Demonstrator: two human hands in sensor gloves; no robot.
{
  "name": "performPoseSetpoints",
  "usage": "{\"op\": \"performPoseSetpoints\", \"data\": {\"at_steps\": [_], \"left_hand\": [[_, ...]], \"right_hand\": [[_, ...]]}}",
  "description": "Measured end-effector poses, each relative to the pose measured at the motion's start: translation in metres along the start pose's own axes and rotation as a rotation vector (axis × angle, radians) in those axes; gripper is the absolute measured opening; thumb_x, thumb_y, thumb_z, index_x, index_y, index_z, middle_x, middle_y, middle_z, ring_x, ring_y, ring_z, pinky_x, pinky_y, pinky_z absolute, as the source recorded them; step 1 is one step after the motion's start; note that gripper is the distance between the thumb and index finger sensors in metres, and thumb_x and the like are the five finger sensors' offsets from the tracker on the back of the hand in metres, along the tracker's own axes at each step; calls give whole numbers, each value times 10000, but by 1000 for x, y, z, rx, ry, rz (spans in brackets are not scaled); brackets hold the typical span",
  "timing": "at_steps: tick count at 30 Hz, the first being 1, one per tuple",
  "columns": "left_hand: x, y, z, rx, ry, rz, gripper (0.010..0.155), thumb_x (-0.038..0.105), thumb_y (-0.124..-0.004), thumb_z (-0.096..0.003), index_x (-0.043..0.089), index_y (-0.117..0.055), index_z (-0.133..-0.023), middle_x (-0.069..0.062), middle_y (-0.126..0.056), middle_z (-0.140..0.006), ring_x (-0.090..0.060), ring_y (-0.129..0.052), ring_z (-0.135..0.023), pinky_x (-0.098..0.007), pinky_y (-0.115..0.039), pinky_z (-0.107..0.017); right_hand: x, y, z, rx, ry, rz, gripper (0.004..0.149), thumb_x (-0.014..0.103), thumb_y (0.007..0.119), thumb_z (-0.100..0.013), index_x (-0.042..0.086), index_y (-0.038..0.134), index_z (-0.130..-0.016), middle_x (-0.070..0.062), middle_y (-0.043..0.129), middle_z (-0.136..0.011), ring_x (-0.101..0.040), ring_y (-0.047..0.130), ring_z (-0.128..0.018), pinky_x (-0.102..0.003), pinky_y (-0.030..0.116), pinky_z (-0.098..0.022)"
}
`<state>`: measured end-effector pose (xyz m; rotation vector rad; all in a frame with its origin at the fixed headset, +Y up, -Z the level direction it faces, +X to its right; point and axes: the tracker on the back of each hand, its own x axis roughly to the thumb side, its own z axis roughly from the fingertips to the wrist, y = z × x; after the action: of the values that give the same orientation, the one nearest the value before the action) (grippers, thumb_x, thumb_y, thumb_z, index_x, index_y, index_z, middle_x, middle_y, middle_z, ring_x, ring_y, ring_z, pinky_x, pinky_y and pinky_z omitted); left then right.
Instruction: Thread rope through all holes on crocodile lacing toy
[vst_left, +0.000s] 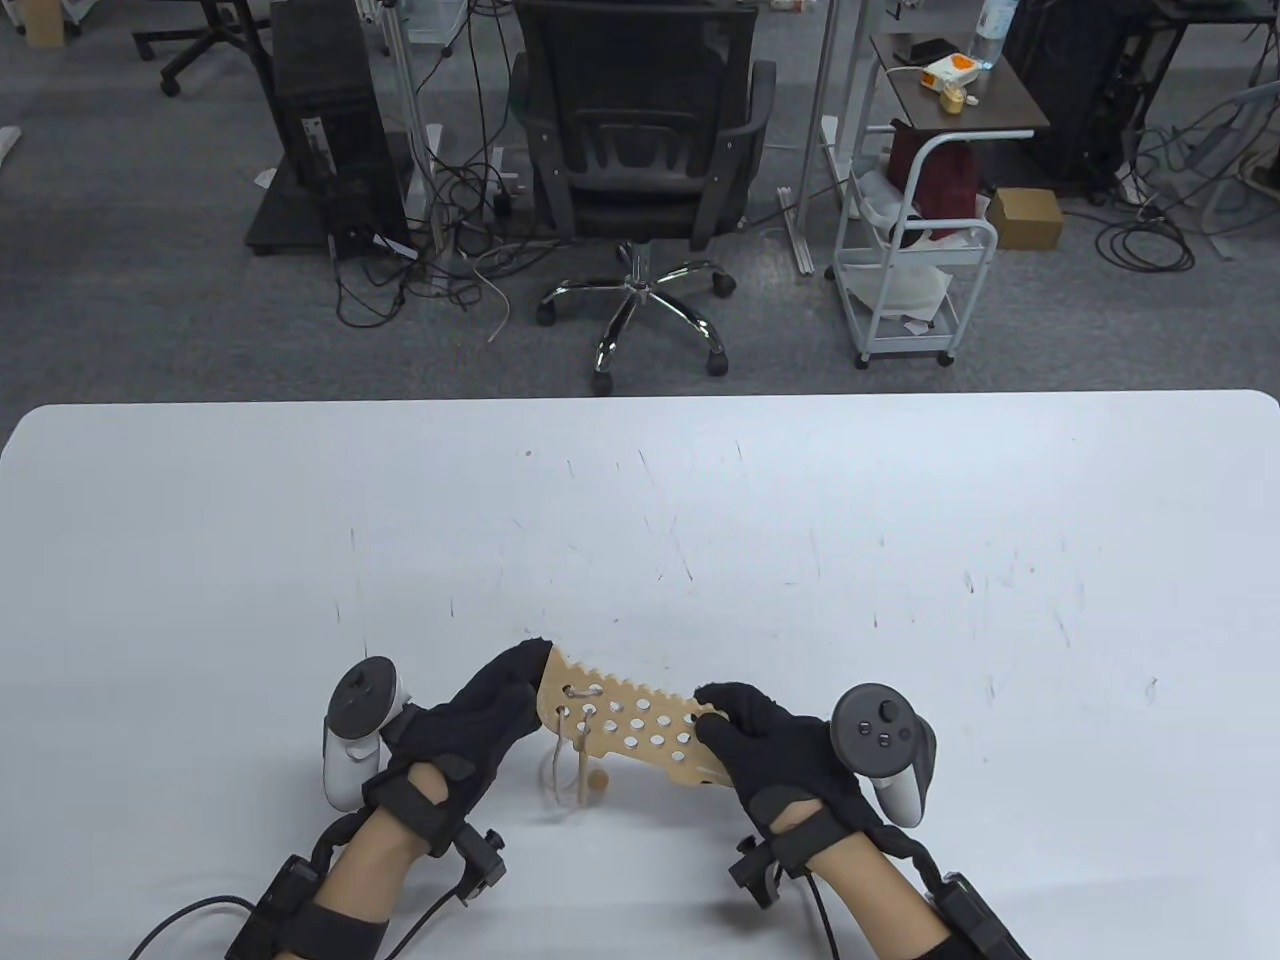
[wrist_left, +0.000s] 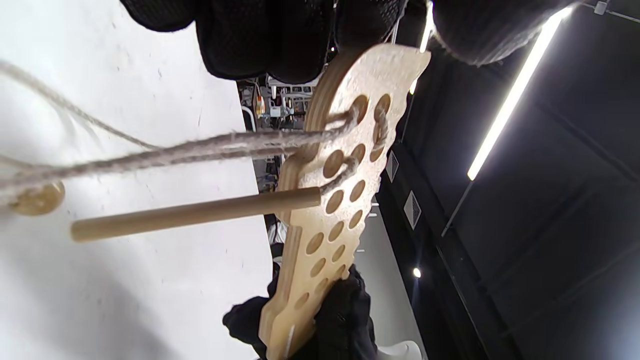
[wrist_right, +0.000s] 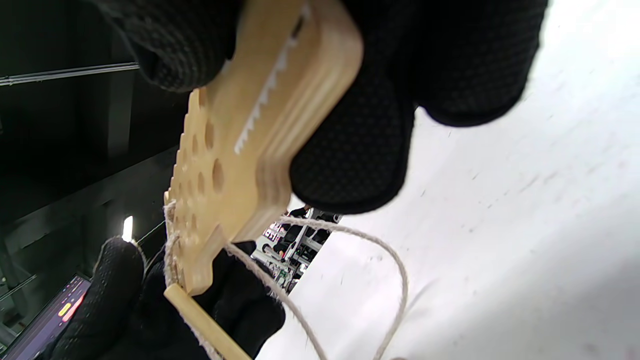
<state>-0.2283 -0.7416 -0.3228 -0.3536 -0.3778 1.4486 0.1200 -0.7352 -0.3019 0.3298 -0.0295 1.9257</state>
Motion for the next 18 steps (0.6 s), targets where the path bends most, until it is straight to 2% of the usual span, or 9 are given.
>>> {"op": "performPoseSetpoints", "data": {"at_steps": [9, 18], "left_hand": [[16, 7, 8, 171, -29, -273, 663, 599, -757, -445, 298, -674, -1029, -31, -803, -932, -306, -808, -847, -545, -610, -721], [25, -3, 8, 157, -67, -417, 536, 581, -814, -421, 299, -893, -870, 15, -943, -702, -263, -916, -666, -525, -675, -680]], "right_hand": [[-3, -11, 0, -81, 49, 24, 446, 386, 773, -459, 157, 767, -841, -39, 976, -611, -236, 1078, -392, -454, 843, -379], [-4, -14, 1, -116, 67, 5, 451, 392, 781, -463, 131, 771, -830, -40, 993, -591, -218, 1101, -364, -438, 864, -355]]}}
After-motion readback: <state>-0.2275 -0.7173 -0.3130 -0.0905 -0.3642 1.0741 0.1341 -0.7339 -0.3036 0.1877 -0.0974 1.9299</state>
